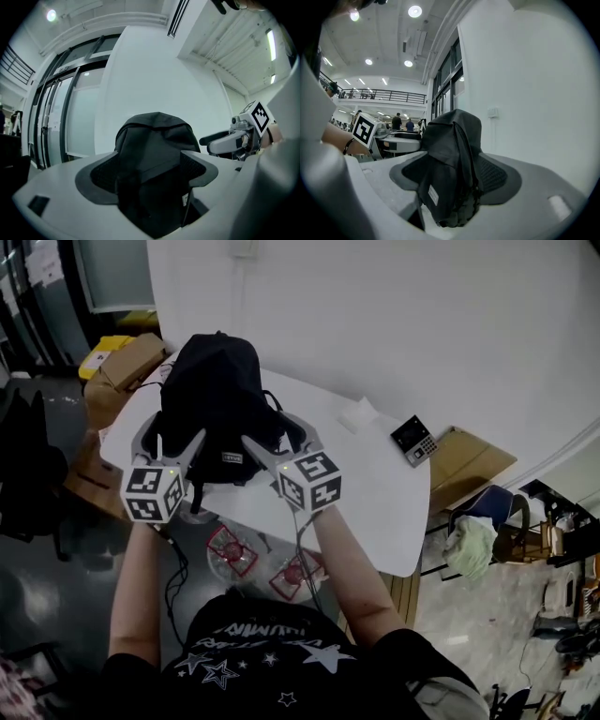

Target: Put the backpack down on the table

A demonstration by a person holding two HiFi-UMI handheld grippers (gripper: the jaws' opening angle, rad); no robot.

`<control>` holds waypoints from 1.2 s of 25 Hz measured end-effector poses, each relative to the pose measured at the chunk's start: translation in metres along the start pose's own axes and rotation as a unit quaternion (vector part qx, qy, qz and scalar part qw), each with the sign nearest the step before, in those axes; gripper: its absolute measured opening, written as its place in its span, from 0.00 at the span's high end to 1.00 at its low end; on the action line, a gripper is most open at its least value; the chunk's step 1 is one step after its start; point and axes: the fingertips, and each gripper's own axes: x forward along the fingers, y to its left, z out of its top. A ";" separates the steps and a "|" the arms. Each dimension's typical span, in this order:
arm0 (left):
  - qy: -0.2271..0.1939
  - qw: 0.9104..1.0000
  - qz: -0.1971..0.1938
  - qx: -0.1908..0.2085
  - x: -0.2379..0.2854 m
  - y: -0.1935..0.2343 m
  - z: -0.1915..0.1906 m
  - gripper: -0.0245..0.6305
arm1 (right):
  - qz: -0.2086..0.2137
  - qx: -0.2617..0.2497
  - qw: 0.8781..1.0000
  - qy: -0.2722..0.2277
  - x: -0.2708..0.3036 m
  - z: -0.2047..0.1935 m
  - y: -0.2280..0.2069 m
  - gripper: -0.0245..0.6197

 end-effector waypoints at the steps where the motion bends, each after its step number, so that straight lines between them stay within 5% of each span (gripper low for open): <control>1: 0.001 1.000 0.001 0.003 -0.004 -0.008 0.001 0.37 | 0.003 -0.001 1.000 0.000 -0.006 -0.001 0.002 0.45; 14: 0.020 0.999 -0.005 0.034 -0.058 -0.098 0.002 0.37 | 0.037 -0.007 0.999 -0.023 -0.084 -0.007 0.025 0.46; 17: 0.026 0.999 0.000 0.025 -0.072 -0.116 -0.003 0.37 | 0.032 -0.004 0.999 -0.030 -0.106 -0.009 0.028 0.60; 24: 0.041 0.998 0.006 0.040 -0.106 -0.164 -0.018 0.64 | 0.065 -0.006 0.998 -0.007 -0.151 -0.034 0.052 0.69; 27: 0.047 0.998 0.020 0.022 -0.122 -0.181 -0.028 0.86 | 0.076 -0.011 0.997 0.007 -0.172 -0.048 0.059 0.70; 30: 0.057 0.998 0.029 0.015 -0.133 -0.201 -0.033 0.92 | 0.082 -0.003 0.997 0.014 -0.191 -0.057 0.056 0.78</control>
